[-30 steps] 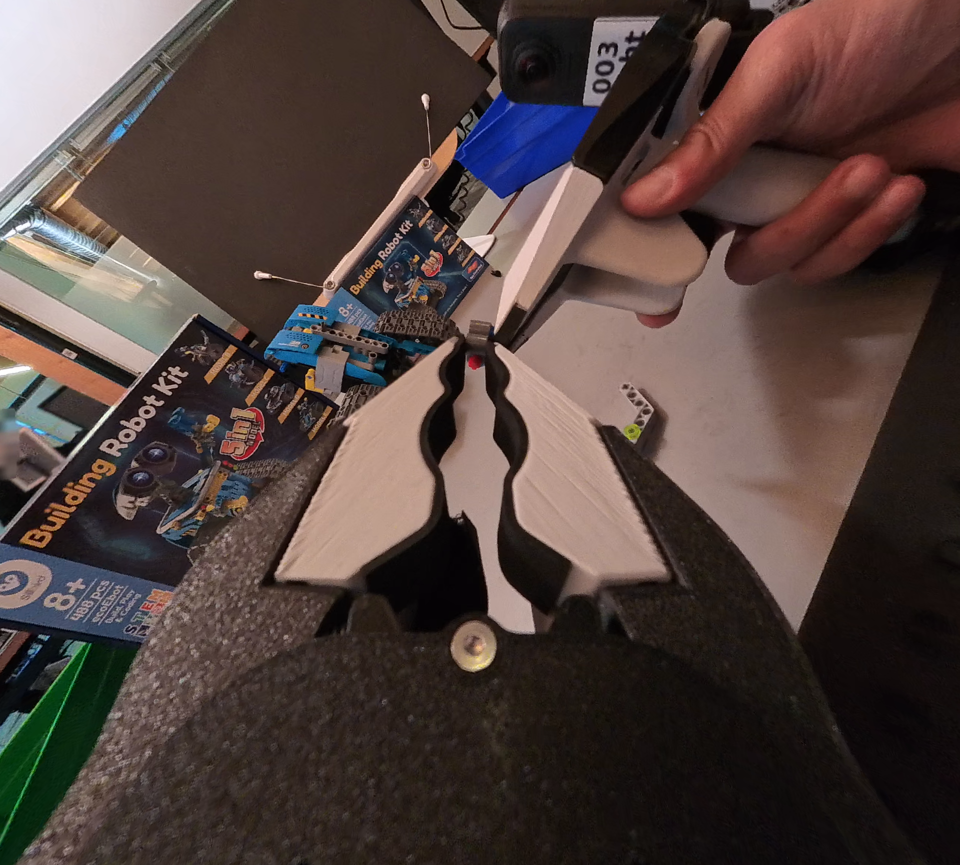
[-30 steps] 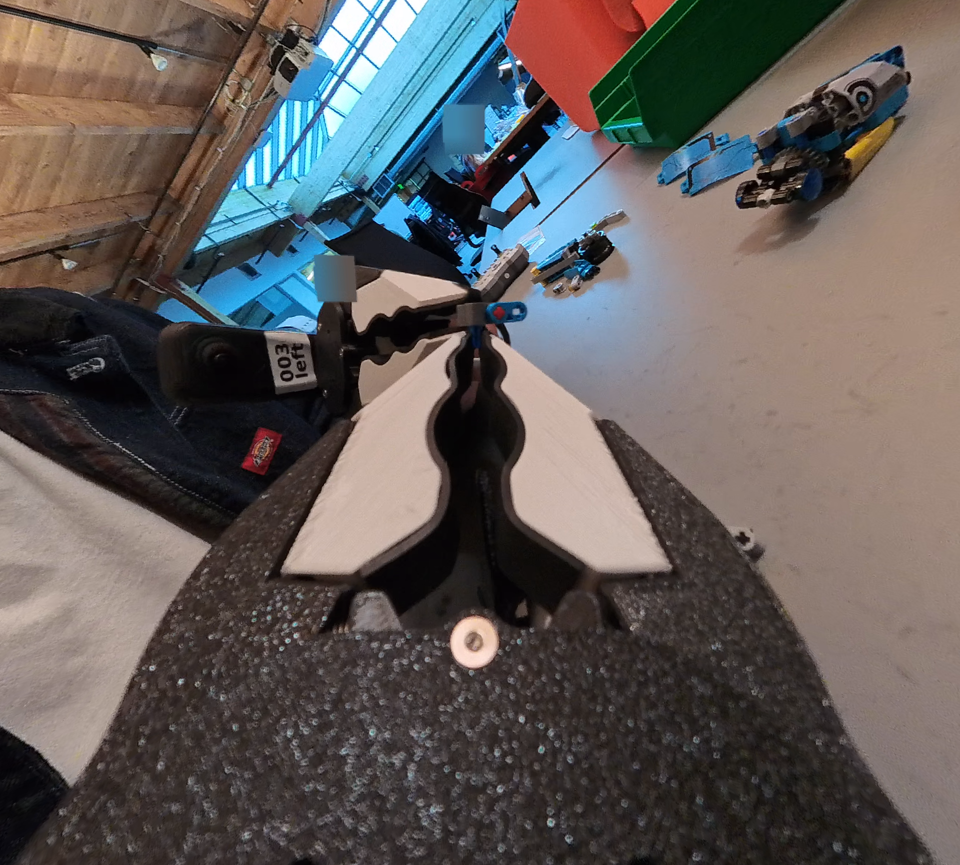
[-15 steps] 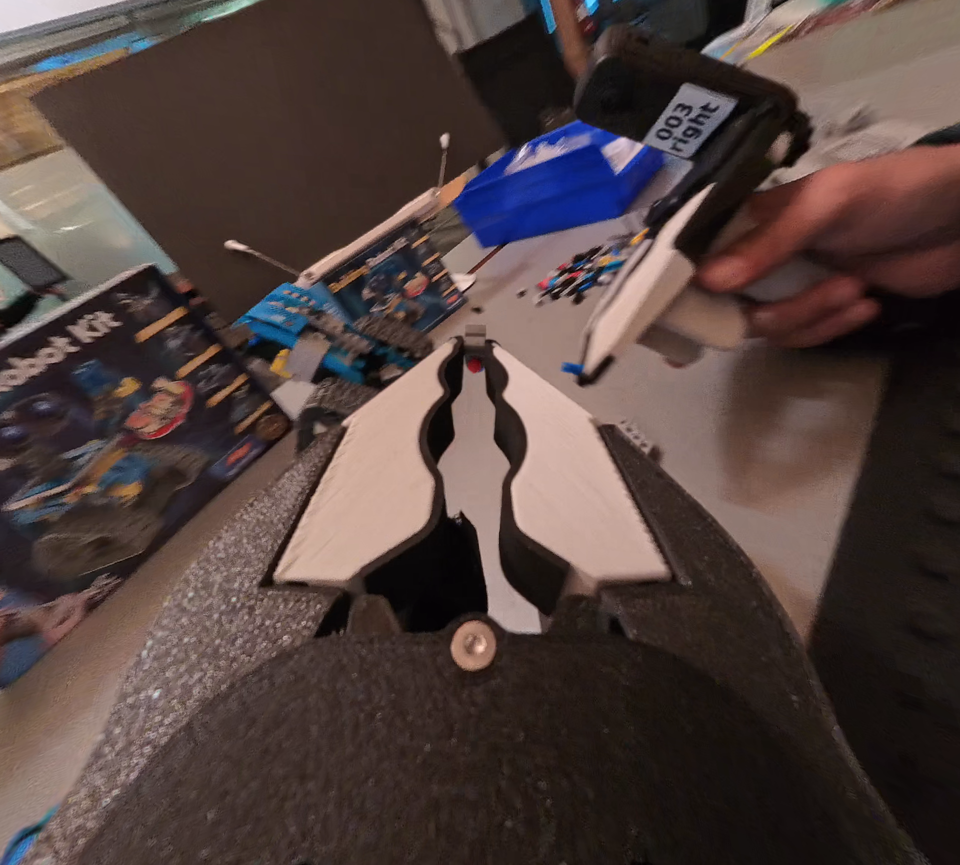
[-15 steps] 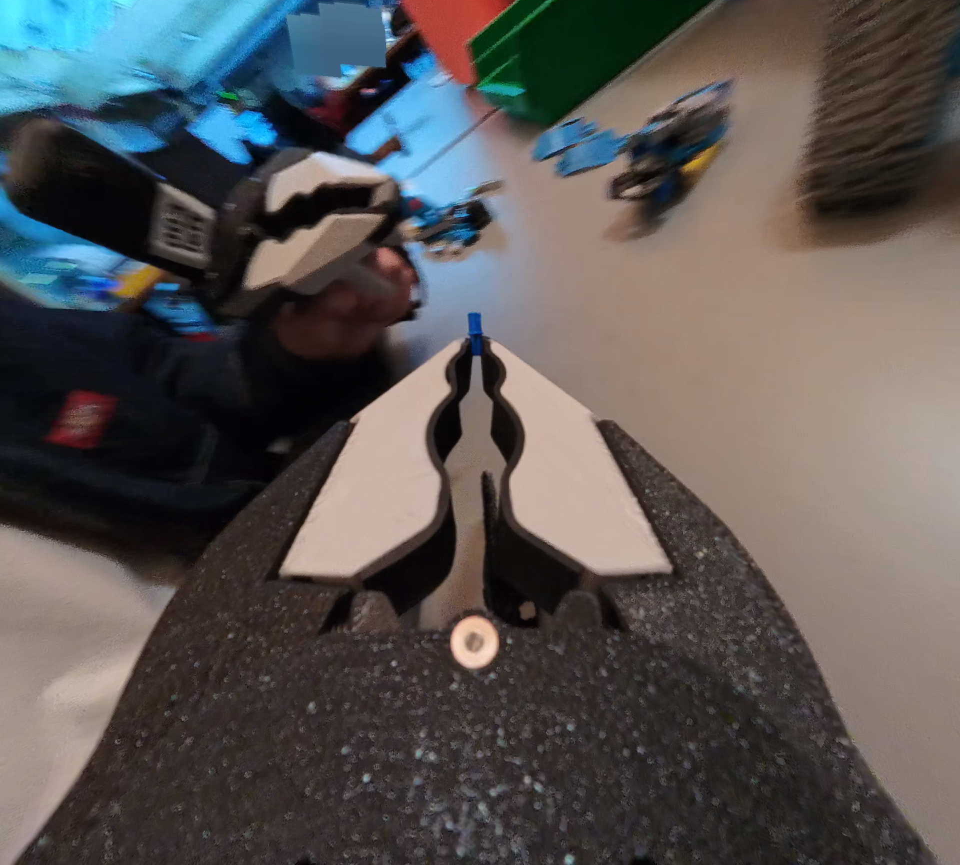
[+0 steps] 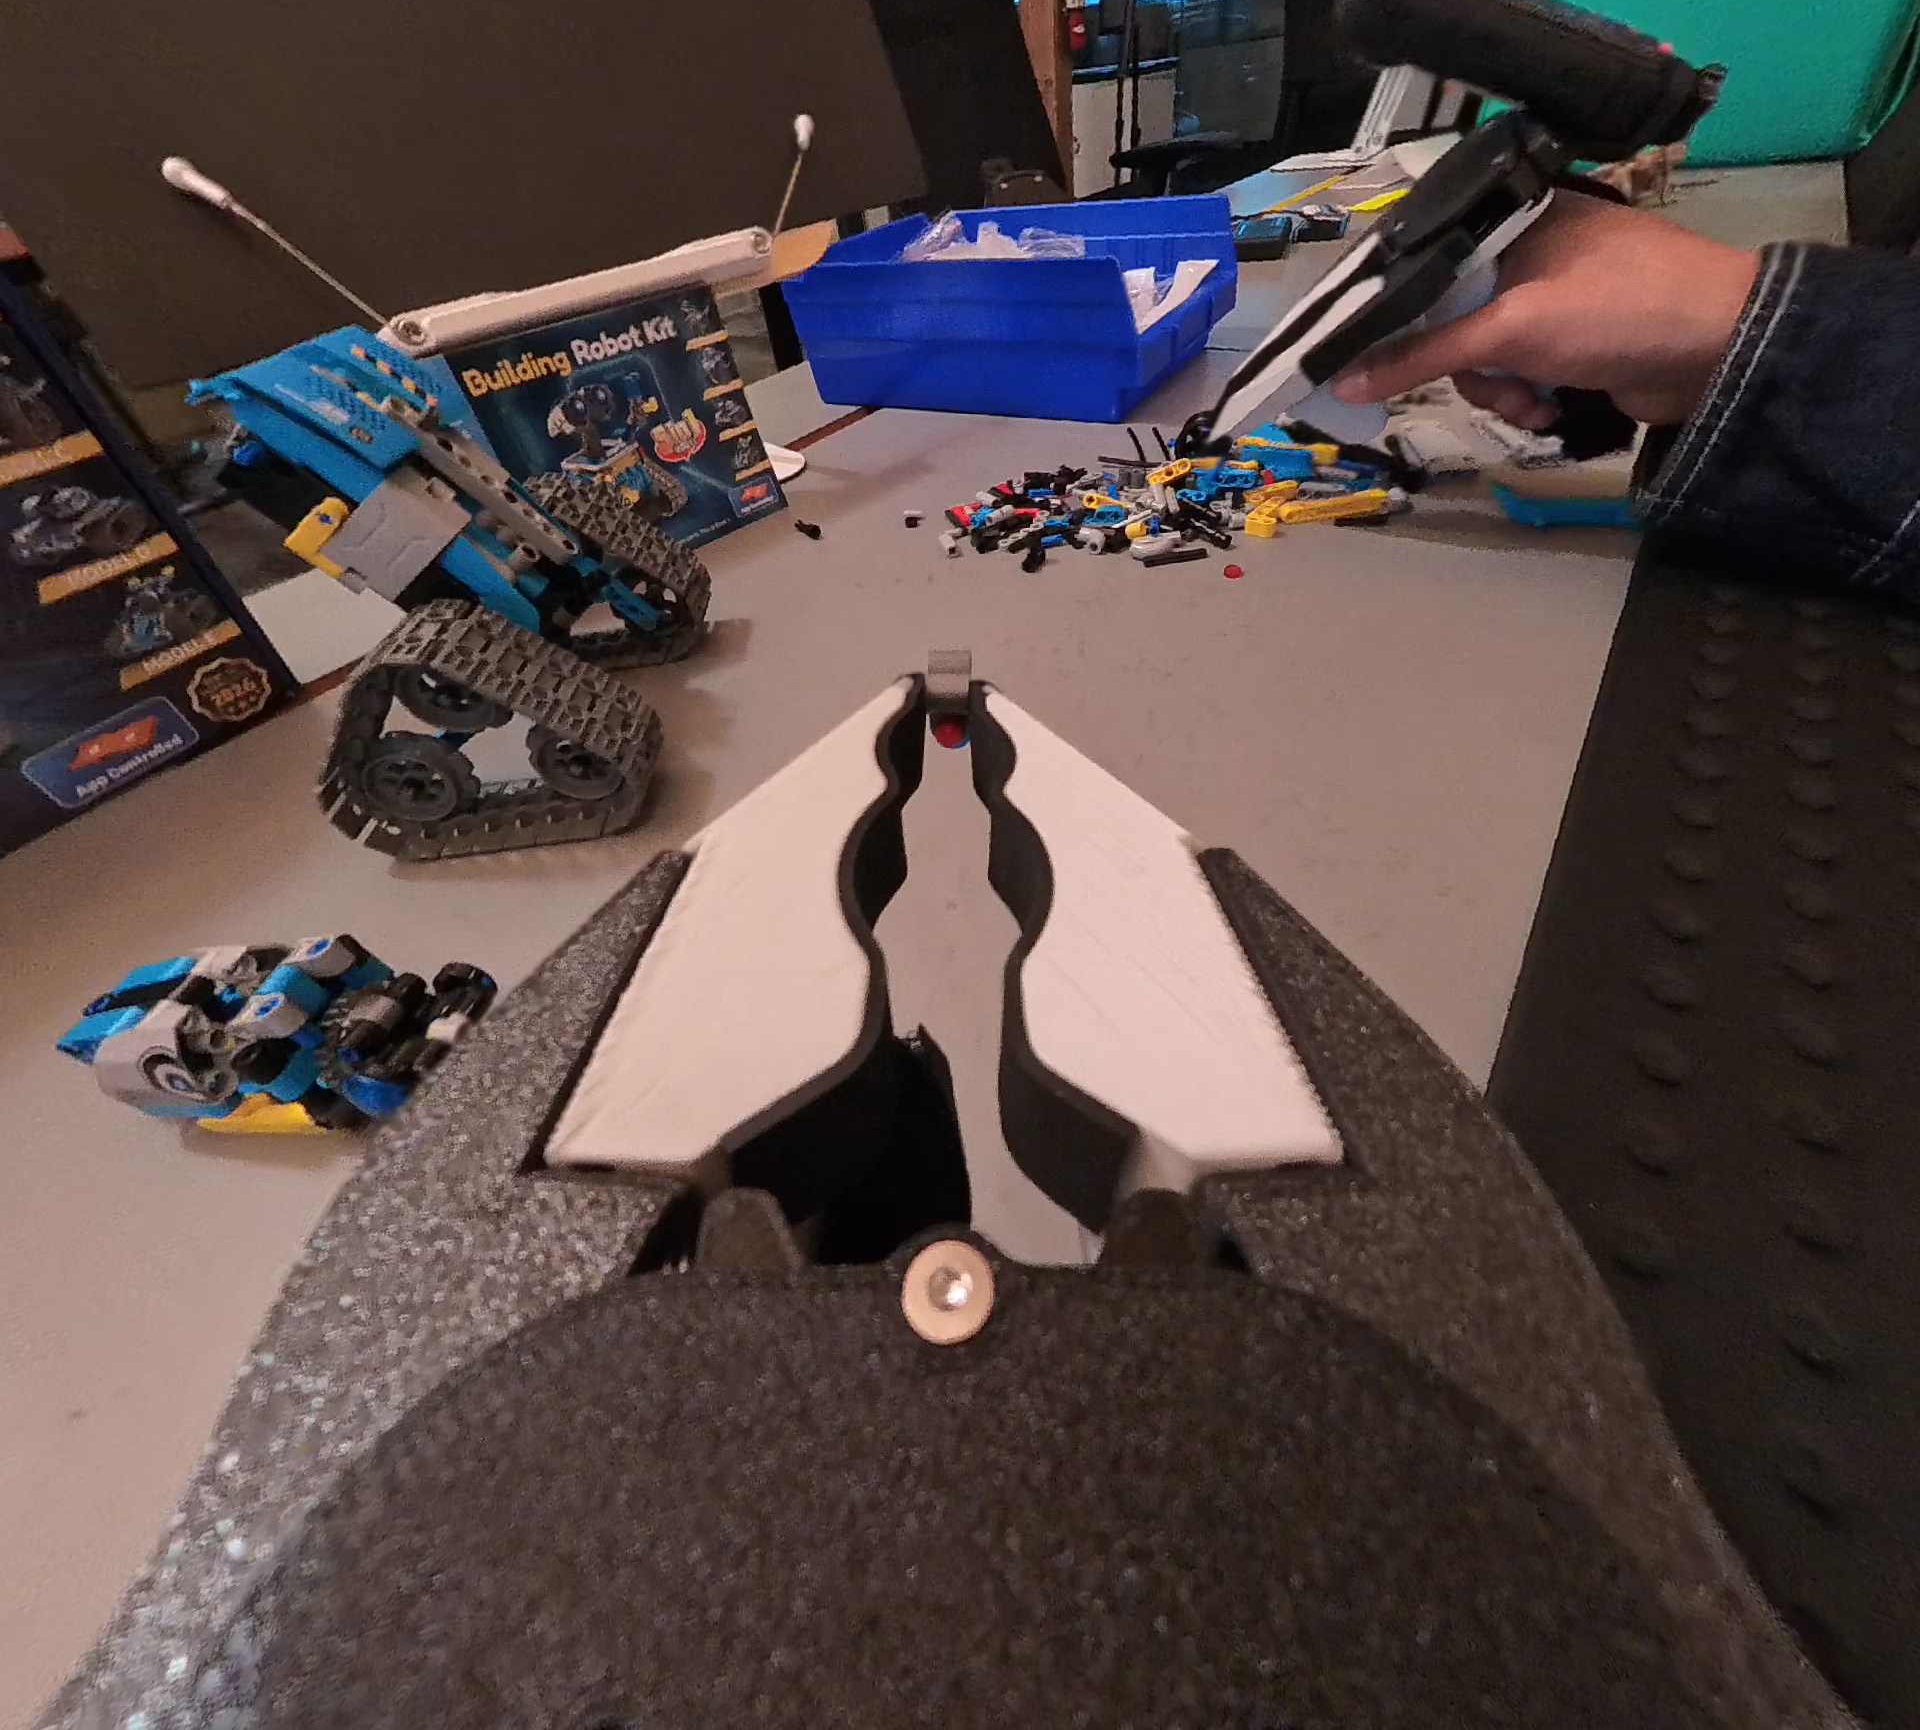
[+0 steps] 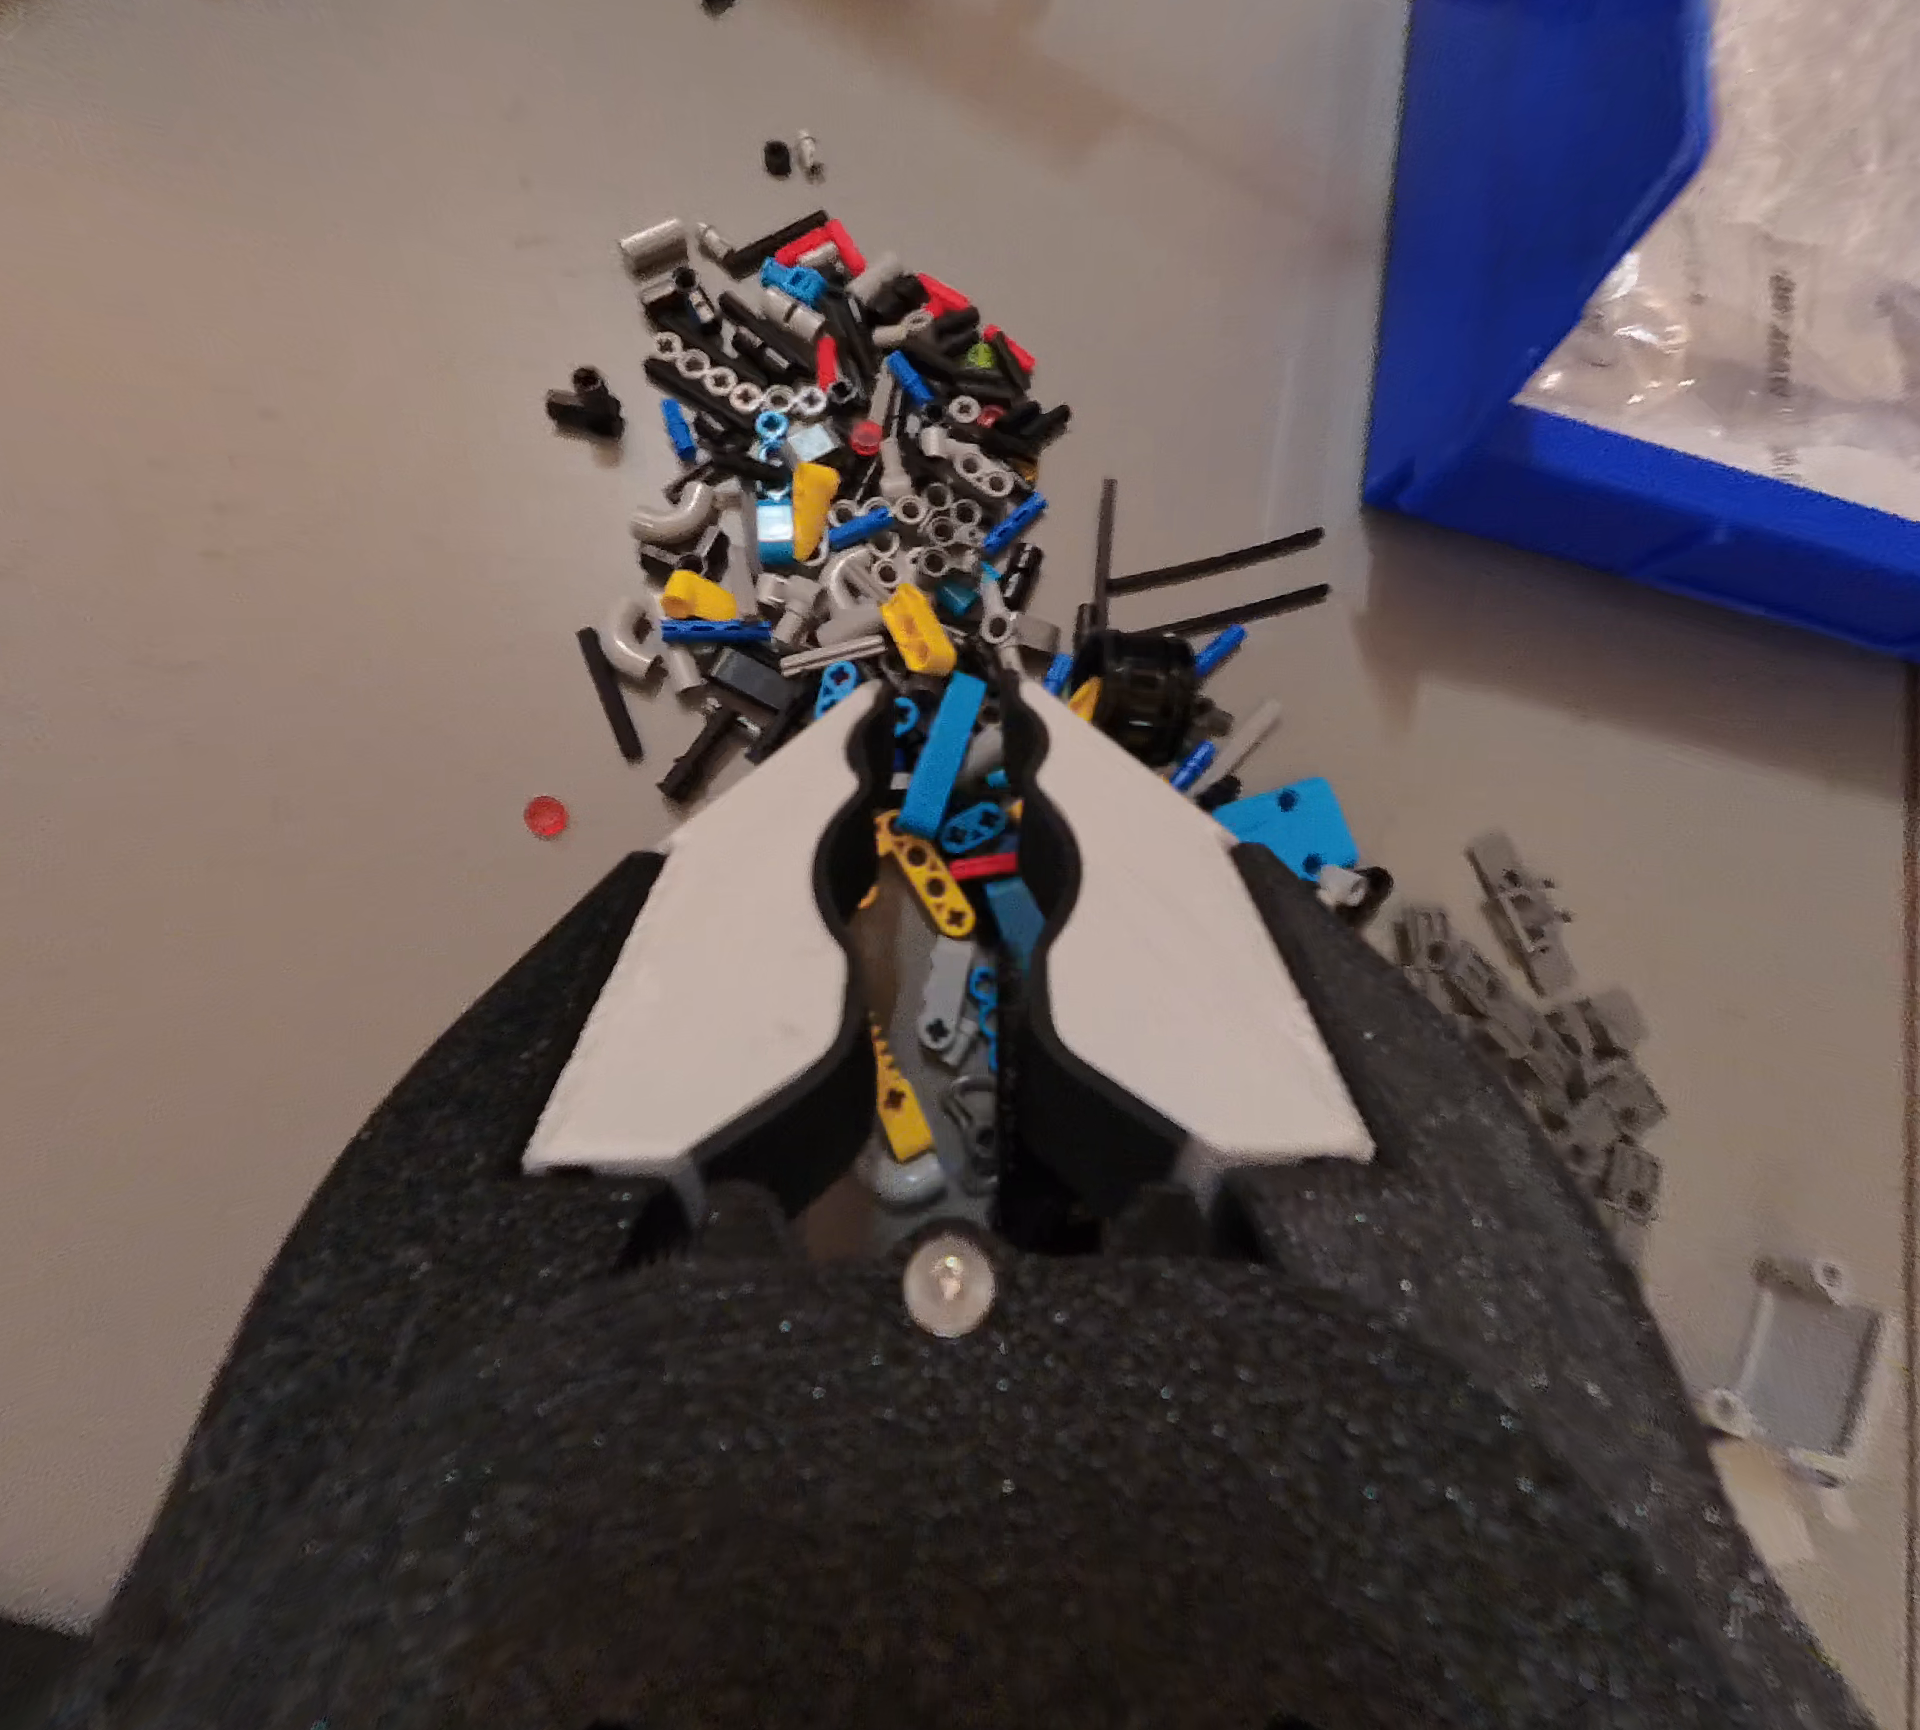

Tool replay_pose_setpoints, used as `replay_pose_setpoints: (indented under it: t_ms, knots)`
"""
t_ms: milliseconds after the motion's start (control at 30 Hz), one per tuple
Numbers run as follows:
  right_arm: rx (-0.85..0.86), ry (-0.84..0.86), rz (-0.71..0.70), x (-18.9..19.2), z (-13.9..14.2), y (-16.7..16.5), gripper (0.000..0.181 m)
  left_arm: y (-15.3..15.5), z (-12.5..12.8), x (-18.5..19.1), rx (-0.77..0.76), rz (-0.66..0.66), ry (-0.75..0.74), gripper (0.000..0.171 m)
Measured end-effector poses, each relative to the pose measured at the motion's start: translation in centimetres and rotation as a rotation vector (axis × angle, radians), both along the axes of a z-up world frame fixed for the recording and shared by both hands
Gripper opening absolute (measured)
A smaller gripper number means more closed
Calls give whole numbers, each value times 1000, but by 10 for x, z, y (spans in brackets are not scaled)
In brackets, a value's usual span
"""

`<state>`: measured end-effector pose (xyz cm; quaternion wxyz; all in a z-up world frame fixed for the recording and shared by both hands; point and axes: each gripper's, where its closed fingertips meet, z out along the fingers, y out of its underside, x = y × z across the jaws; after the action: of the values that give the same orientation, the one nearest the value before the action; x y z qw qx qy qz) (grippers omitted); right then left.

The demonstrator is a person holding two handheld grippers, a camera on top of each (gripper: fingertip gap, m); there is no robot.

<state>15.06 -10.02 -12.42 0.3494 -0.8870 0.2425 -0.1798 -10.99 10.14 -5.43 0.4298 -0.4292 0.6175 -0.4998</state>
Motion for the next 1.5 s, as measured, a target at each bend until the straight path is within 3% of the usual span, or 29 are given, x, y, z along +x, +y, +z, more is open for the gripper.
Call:
replay_pose_setpoints:
  t_ms: [100,200,267,367,433,600,833,967,1233,1467,1500]
  knots:
    - [65,-33,-30,4,22,-6,24,6,0,1,-118,-12,18,7]
    - [179,-63,63,-21,54,19,26,9,9,-1,-400,-89,17,7]
    - [325,-72,268,-73,79,67,26,13,21,-5,-661,-188,-3,7]
    - [585,39,642,-196,97,145,38,26,32,-10,-1030,-312,-22,7]
    - [686,-3,711,-246,98,177,41,32,34,-12,-1133,-335,-37,6]
    - [631,-270,649,-266,98,207,37,20,30,-12,-1101,-361,10,6]
    - [614,-288,666,-271,91,207,27,8,28,-11,-1072,-399,43,7]
    - [595,-353,667,-270,92,206,3,5,26,-11,-1054,-396,54,7]
    - [579,-290,681,-270,88,205,2,-3,23,-9,-1011,-394,88,8]
    - [448,-408,643,-261,82,205,2,-4,12,-5,-884,-318,120,6]
    - [456,-490,500,-233,94,196,1,-7,8,-5,-872,-322,147,5]
